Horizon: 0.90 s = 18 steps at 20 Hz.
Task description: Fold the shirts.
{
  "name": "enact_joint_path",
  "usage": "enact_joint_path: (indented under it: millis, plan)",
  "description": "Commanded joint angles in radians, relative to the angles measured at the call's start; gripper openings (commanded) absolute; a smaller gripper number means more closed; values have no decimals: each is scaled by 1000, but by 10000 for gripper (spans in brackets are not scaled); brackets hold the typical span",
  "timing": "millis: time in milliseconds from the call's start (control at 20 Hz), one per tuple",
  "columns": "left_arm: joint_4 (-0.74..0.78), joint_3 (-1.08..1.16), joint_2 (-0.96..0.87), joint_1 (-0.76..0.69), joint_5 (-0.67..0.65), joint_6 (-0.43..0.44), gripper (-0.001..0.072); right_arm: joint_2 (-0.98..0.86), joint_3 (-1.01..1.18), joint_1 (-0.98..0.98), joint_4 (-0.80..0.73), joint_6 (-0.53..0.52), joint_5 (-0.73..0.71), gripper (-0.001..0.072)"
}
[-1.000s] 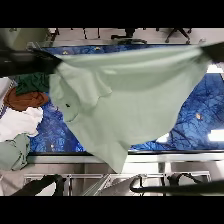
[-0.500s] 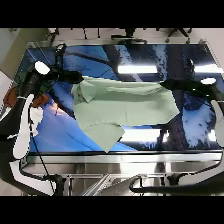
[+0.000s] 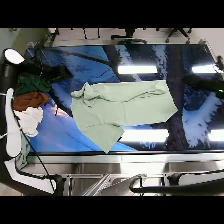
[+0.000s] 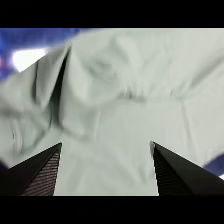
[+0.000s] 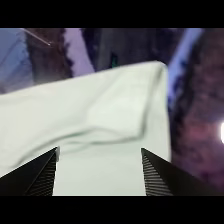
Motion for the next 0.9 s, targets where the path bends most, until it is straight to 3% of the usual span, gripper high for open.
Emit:
enact_joint_path:
  millis: [0, 200, 350, 500, 650, 750, 850]
  plan:
    - [28, -299, 118, 50, -138, -50, 623, 16, -13, -110, -127, 73, 153, 584]
    - [17, -826, 300, 38, 155, -40, 623, -21, -36, -118, -143, 72, 180, 583]
    - [17, -1030, 345, 0, 312, -40, 623, -55, -36, -113, -143, 73, 218, 582]
    - [-29, -1083, 314, -31, 409, -38, 623, -76, -37, -109, -143, 72, 234, 582]
    - [-261, -1077, 244, -40, 511, 96, 615, -113, -46, -103, -143, 72, 268, 581]
    - [-359, -1030, 179, -40, 499, 163, 594, -132, -76, -84, -144, 59, 275, 582]
    - [-370, -962, 123, -40, 462, 170, 593, -147, -115, -57, -144, 41, 274, 582]
